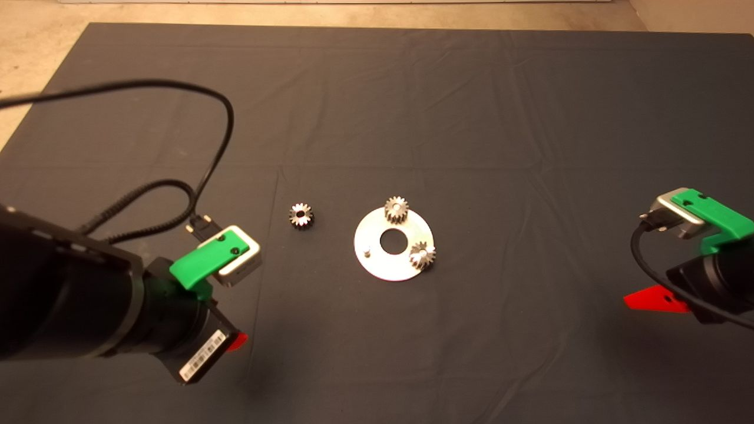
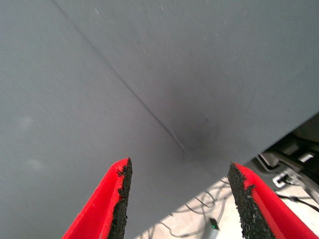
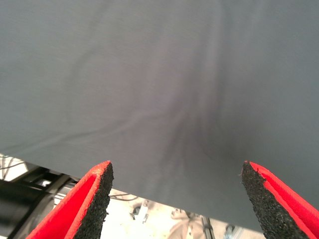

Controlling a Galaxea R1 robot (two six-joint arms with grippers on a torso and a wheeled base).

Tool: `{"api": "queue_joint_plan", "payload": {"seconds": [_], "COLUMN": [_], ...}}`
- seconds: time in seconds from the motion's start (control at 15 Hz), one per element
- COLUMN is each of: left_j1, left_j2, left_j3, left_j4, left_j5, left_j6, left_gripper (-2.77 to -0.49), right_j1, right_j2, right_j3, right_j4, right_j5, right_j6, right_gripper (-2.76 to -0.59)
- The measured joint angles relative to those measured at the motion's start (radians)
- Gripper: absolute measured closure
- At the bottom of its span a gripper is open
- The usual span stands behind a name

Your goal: Install three planetary gears onto the carrier pins

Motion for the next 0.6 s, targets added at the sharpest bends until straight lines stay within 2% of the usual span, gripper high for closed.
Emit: {"api": "queue_joint_plan", "payload": {"seconds": [0.07, 0.13, 0.27, 0.33, 0.4, 0.47, 0.6], "left_j1": [0.000, 0.001, 0.003, 0.017, 0.047, 0.092, 0.187], "left_j2": [-0.002, -0.008, -0.023, -0.029, -0.032, -0.032, -0.035], "left_j3": [0.000, 0.000, 0.000, 0.000, -0.001, -0.001, -0.001], "left_j4": [0.027, 0.084, 0.222, 0.296, 0.361, 0.423, 0.535], "left_j5": [0.000, 0.000, -0.004, -0.016, -0.032, -0.052, -0.079], "left_j6": [0.002, 0.005, 0.005, 0.005, 0.004, 0.004, -0.005], "left_gripper": [-1.31, -1.31, -1.31, -1.31, -1.31, -1.31, -1.31], "right_j1": [0.000, 0.000, 0.000, 0.000, 0.000, 0.000, 0.000], "right_j2": [-0.013, -0.016, -0.015, -0.016, -0.017, -0.029, -0.055], "right_j3": [0.001, 0.001, 0.005, 0.006, 0.006, 0.007, 0.007], "right_j4": [0.001, 0.002, 0.003, 0.004, 0.004, 0.004, 0.015], "right_j5": [-0.001, -0.005, -0.003, -0.003, -0.003, 0.001, -0.002], "right_j6": [0.000, 0.000, 0.000, 0.000, 0.000, -0.001, -0.004], "right_gripper": [-1.89, -1.89, -1.89, -1.89, -1.89, -1.89, -1.89]}}
